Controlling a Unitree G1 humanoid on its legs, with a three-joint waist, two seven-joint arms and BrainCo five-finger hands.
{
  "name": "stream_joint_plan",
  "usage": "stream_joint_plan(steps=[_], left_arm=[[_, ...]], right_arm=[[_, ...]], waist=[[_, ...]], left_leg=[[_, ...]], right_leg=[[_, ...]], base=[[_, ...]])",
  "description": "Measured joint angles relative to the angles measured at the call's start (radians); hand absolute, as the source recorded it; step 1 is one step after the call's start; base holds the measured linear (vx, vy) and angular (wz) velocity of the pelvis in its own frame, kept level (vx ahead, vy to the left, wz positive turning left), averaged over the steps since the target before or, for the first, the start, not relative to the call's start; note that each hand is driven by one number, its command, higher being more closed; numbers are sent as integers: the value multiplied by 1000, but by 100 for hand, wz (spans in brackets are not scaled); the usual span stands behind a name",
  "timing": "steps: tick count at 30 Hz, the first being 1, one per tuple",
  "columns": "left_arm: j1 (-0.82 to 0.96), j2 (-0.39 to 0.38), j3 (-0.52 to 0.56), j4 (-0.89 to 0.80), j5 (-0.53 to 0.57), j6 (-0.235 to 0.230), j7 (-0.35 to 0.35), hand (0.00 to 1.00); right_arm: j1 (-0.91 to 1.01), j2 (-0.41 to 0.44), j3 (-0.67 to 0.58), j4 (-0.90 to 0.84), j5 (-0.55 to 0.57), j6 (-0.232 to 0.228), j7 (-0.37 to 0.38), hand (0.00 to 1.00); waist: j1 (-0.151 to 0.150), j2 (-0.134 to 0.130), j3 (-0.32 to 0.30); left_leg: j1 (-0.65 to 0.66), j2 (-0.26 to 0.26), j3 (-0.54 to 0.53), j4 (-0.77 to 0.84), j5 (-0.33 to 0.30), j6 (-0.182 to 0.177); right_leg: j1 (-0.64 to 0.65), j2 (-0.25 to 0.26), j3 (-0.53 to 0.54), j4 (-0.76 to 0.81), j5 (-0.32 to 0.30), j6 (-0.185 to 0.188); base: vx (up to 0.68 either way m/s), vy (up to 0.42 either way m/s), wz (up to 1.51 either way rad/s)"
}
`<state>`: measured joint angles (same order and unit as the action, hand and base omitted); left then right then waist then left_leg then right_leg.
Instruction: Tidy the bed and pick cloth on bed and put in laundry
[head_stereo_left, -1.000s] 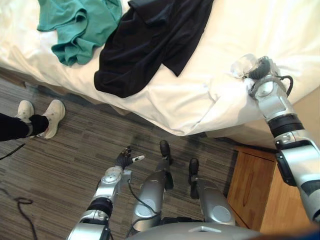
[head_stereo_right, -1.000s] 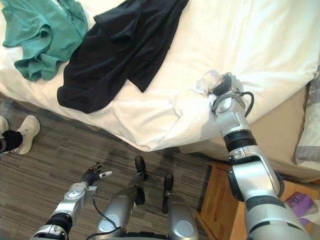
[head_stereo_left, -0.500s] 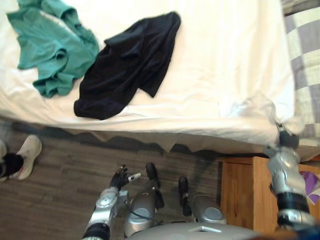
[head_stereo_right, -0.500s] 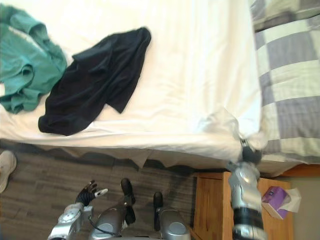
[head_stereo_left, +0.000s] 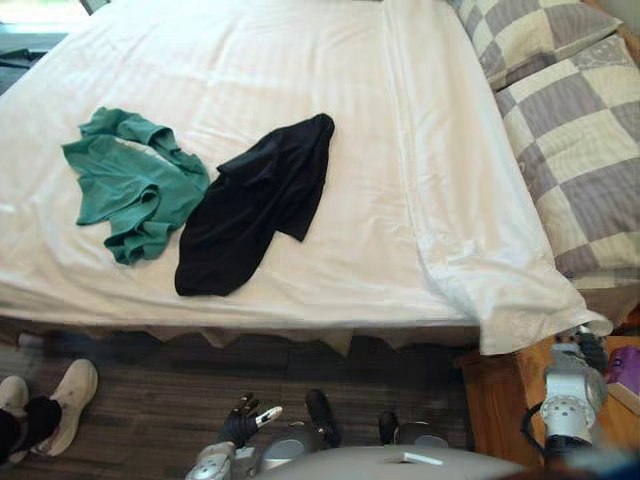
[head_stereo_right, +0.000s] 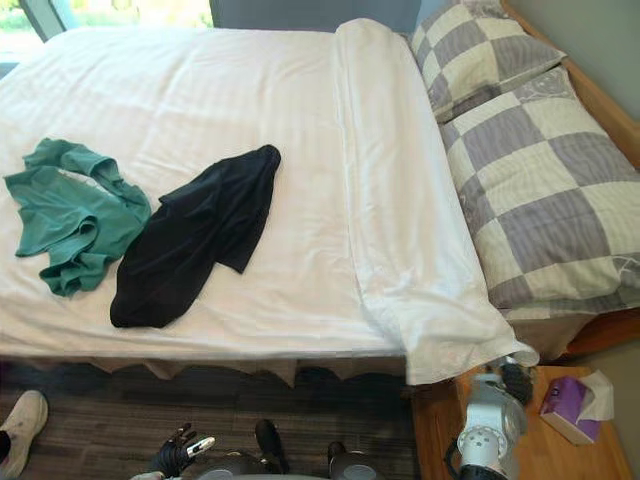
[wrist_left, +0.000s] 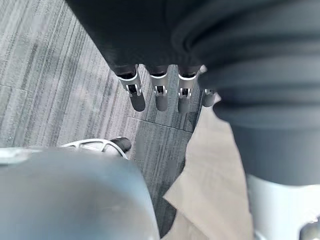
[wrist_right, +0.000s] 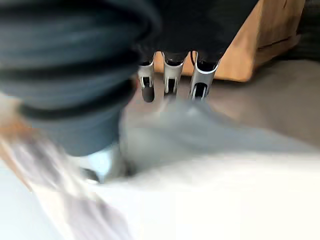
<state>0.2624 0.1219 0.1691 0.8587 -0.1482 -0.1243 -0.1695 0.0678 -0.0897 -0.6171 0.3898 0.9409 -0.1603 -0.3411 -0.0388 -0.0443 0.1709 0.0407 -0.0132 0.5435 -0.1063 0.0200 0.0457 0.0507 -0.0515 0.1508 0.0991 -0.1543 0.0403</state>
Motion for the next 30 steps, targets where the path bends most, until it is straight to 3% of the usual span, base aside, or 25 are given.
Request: stream_joint_plan(steps=[4, 7, 8, 11, 13, 17, 18, 21, 25, 30], left_arm=[[8, -19, 22, 10, -24, -2, -7, 0], [20, -36, 39, 9, -38, -12, -8, 0], [25, -38, 39, 9, -38, -14, -9, 0], [29, -48, 38, 9, -40, -17, -9, 0], [29, -49, 35, 8, -54, -19, -9, 0], [38, -53, 20, -5, -59, -18, -9, 0], [38, -49, 6, -14, -59, -18, -9, 0], [38, -41, -17, -16, -57, -13, -8, 0], [29, -15, -75, -15, -59, -14, 1, 0], [-89, 0, -190, -20, -231, -6, -6, 0]], right_arm=[[107, 8, -100, 0, -25, -56, -164, 0], [148, 11, -167, -2, -86, -94, -313, 0], [154, 11, -194, -10, -102, -105, -350, 100], [175, 11, -223, -46, -150, -135, -382, 100], [175, 12, -216, -102, -160, -155, -358, 100], [165, 6, -80, -359, -145, -201, -123, 100], [142, 6, -12, -418, -111, -203, -17, 100], [67, 8, 92, -429, 31, -203, 165, 100], [-67, 5, 190, -407, 211, -215, 279, 100], [-359, -78, 266, -401, 452, -343, 375, 100]], waist=[[-3, 1, -26], [-23, 4, -51], [-26, 7, -62], [-27, 13, -82], [-28, 16, -88], [-29, 21, -93], [-26, 20, -95], [-22, 23, -98], [-21, 27, -83], [-1, 90, 64]], left_leg=[[29, -7, 27, 0, -27, -2], [31, -2, 38, 0, -41, -8], [34, 1, 39, 0, -45, -10], [48, 19, 48, 0, -52, -20], [48, 21, 48, 0, -53, -21], [46, 25, 48, 0, -54, -20], [44, 26, 47, 0, -52, -23], [31, 26, 25, 0, -42, -31], [-27, 20, -12, 0, -10, -23], [-155, 18, -65, 3, 51, 1]], right_leg=[[28, -10, 9, -3, -1, 3], [27, -8, 8, 3, 3, 7], [28, -4, 4, 5, 7, 7], [31, 12, -4, 15, 23, 8], [31, 13, -5, 16, 23, 8], [30, 15, -20, 14, 22, 8], [30, 16, -30, 12, 22, 7], [26, 16, -37, 10, 18, 0], [-15, 13, -58, 7, 8, -15], [-150, 15, -99, 56, 11, -20]], base=[[56, -11, -20], [6, -47, -13], [2, -60, -12], [7, -71, -14], [-9, -82, -1], [-23, -78, 4], [-29, -85, 9], [-27, -85, 18], [-26, -67, 27], [-114, -35, 35]])
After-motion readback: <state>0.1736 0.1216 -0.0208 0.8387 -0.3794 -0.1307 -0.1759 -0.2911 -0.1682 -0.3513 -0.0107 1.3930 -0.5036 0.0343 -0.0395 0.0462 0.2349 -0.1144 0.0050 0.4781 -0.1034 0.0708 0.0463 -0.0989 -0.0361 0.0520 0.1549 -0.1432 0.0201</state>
